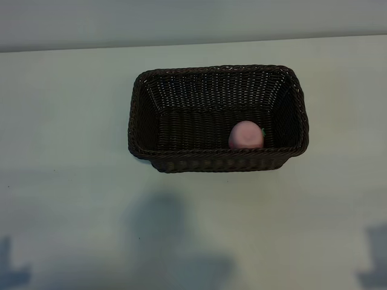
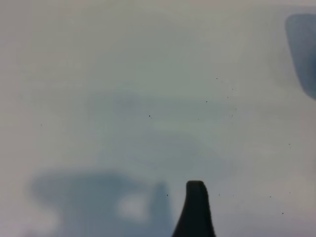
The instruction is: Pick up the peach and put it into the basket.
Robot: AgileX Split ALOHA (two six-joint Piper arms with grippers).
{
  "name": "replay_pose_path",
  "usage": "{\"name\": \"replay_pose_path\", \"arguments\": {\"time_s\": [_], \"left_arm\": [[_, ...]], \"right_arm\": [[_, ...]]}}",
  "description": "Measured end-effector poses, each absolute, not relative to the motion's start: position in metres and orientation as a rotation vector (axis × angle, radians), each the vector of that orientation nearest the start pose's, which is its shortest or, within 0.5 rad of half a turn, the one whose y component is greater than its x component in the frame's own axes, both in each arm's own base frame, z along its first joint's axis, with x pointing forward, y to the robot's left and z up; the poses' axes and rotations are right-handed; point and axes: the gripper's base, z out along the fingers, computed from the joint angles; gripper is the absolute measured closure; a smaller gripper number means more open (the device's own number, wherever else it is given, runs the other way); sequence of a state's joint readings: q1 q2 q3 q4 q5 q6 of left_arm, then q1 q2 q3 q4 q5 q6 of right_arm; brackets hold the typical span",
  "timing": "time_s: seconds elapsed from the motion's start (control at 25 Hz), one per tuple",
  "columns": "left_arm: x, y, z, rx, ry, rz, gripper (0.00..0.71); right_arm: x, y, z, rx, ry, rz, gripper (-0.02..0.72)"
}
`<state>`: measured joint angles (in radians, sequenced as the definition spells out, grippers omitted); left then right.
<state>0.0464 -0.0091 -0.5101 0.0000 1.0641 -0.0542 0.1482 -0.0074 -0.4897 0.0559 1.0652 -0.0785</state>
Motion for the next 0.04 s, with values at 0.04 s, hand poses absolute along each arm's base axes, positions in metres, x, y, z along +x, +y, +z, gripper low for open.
{"name": "replay_pose_path", "arguments": {"time_s": [0.04], "left_arm": [[-0.0076,-0.0004,0.2797,-0.102,2.026,-0.005,0.117]], "right_arm": [[-0.0057,0.0037,0.2741,-0.235,2.039,0.11,0.108]]}}
